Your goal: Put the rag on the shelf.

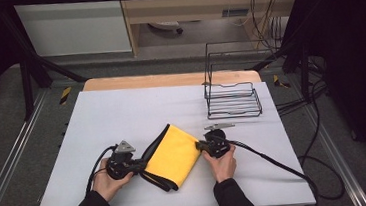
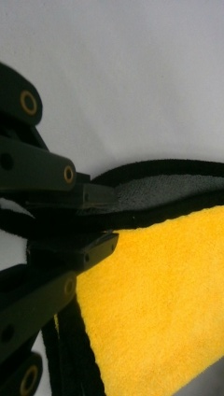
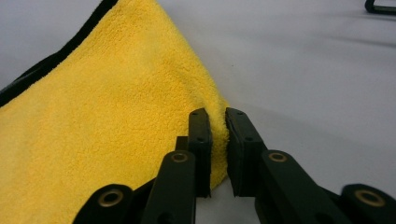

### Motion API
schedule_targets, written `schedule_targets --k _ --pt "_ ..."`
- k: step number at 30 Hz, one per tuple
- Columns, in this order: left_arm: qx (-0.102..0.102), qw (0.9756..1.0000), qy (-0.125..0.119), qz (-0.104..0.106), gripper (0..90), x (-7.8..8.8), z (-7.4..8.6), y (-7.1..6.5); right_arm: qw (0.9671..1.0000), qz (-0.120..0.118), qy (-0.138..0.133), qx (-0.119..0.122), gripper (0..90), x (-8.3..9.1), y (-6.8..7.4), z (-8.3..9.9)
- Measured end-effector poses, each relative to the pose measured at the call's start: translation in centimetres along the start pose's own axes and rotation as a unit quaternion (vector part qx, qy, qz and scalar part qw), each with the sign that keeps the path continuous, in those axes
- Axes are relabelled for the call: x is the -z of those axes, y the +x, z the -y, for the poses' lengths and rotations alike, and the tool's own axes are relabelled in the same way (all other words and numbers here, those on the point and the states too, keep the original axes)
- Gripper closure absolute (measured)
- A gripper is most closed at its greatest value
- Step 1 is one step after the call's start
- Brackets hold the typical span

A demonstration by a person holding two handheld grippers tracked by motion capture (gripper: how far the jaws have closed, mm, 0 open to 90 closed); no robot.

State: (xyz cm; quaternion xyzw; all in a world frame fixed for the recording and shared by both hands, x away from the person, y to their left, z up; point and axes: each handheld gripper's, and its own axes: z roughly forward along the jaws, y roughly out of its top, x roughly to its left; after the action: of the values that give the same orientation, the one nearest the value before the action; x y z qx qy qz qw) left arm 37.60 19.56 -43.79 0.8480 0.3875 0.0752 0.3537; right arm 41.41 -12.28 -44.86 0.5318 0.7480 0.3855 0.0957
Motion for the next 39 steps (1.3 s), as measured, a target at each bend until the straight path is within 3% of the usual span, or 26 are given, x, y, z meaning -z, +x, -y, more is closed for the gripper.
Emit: schedule_targets --k 3,5,6,7,8,9,10,11,15,19,20,23,25,29,30,34,36,38,39 --pt "0.009 1.0000 -0.003 -0.002 80.5 0.2 0.1 -0.4 1.0000 -0.008 0.001 -0.002 84.8 0.0 -0.3 -0.4" --pt "0.026 0.9996 -0.006 0.008 81.3 0.3 0.3 -0.7 0.9998 -0.020 -0.001 0.008 85.0 -0.1 -0.7 -1.0" --pt "0.028 0.9995 -0.007 0.009 81.5 0.3 0.5 -1.1 0.9994 -0.025 -0.003 0.023 84.9 -0.3 -0.9 -1.5" --pt "0.027 0.9996 -0.008 0.007 81.6 0.4 0.5 -1.5 0.9962 -0.036 -0.011 0.079 84.6 -0.6 -0.9 -2.6" --pt "0.025 0.9996 -0.010 0.006 81.6 0.4 0.6 -1.9 0.9937 -0.039 -0.020 0.103 84.4 -0.9 -0.9 -3.1" --pt "0.023 0.9996 -0.012 0.005 81.6 0.5 0.6 -2.5 0.9937 -0.039 -0.020 0.103 84.4 -0.9 -0.9 -3.1" --pt "0.019 0.9997 -0.015 0.001 82.3 0.5 0.7 -3.0 0.9878 -0.049 -0.036 0.143 83.8 -1.5 -0.7 -3.9" --pt "0.009 0.9997 -0.022 -0.005 82.2 0.6 0.9 -3.7 0.9861 -0.054 -0.041 0.152 83.6 -2.0 -0.7 -4.2" --pt "-0.003 0.9995 -0.024 -0.018 79.5 0.5 1.1 -4.0 0.9860 -0.058 -0.040 0.151 82.1 -3.3 -0.7 -4.3" --pt "0.000 0.9996 -0.025 -0.013 75.3 0.6 1.1 -3.6 0.9865 -0.047 -0.039 0.152 76.5 -4.1 -0.9 -3.8" --pt "-0.001 0.9996 -0.026 -0.012 70.9 0.7 1.1 -3.5 0.9865 -0.041 -0.050 0.150 67.4 -3.7 -0.8 -4.0" --pt "-0.006 0.9991 -0.041 -0.006 63.1 1.5 0.7 -3.1 0.9861 -0.043 -0.069 0.145 59.8 -2.6 -0.7 -4.3" --pt "-0.008 0.9984 -0.055 -0.007 47.6 2.2 -0.1 -2.3 0.9867 -0.049 -0.081 0.132 42.5 -0.7 -0.6 -4.5" --pt "-0.013 0.9977 -0.067 -0.005 33.4 2.5 -1.0 -1.3 0.9866 -0.040 -0.069 0.142 24.4 1.2 -0.5 -4.0" --pt "-0.011 0.9977 -0.067 0.000 33.4 2.4 -1.4 -1.0 0.9866 -0.040 -0.069 0.142 24.4 1.2 -0.5 -4.0" --pt "0.000 0.9980 -0.062 -0.008 14.1 1.7 -3.0 0.5 0.9877 -0.055 -0.067 0.130 13.4 2.8 -1.4 -2.8" --pt "0.003 0.9975 -0.064 -0.031 9.7 0.9 -4.3 1.3 0.9885 -0.057 -0.061 0.126 9.9 3.3 -1.8 -2.3" --pt "0.007 0.9974 -0.062 -0.038 9.4 0.5 -4.8 1.5 0.9893 -0.060 -0.054 0.121 7.7 3.7 -2.2 -1.8" --pt "0.007 0.9969 -0.056 -0.054 9.6 -0.3 -5.7 1.8 0.9899 -0.060 -0.050 0.118 6.5 3.9 -2.4 -1.6"
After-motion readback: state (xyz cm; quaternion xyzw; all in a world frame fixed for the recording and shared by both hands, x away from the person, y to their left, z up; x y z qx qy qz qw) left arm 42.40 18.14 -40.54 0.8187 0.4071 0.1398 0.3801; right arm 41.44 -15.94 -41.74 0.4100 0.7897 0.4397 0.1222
